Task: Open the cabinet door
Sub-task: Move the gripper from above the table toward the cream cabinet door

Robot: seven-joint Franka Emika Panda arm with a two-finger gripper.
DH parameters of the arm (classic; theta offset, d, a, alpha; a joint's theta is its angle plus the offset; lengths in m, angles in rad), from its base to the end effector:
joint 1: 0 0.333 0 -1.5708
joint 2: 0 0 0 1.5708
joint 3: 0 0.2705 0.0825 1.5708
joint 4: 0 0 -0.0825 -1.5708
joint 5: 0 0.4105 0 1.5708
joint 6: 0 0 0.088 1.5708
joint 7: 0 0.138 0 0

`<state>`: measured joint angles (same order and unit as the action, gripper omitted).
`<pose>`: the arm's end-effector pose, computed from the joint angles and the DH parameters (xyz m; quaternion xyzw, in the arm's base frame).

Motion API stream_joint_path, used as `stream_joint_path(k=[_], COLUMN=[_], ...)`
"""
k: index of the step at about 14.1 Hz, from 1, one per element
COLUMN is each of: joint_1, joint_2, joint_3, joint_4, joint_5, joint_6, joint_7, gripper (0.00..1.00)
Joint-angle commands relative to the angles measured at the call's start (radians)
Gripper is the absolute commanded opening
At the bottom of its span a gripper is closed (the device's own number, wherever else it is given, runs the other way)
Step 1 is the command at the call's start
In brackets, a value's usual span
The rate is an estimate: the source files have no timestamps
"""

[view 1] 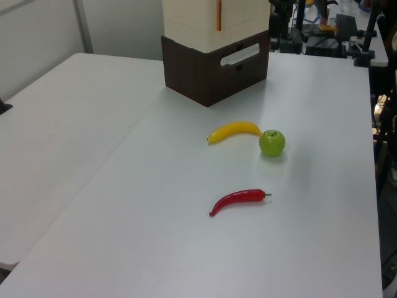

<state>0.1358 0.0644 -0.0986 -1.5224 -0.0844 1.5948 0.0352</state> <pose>0.6005 0.0123 0.5370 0.9990 0.0020 0.0058 0.0452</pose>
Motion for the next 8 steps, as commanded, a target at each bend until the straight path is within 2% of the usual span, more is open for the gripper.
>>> stream_joint_path(k=[1,6,8], joint_1=[0.012,0.007,0.002], joint_2=[-0.008,-0.003,0.029], joint_3=[-0.001,-0.003,-0.004], joint_4=[-0.013,-0.012,0.002], joint_5=[0.0,-0.006,-0.008], joint_6=[-0.015,-0.004,0.0], joint_7=[0.026,0.026,0.029], gripper=[1.0,1.0,1.0])
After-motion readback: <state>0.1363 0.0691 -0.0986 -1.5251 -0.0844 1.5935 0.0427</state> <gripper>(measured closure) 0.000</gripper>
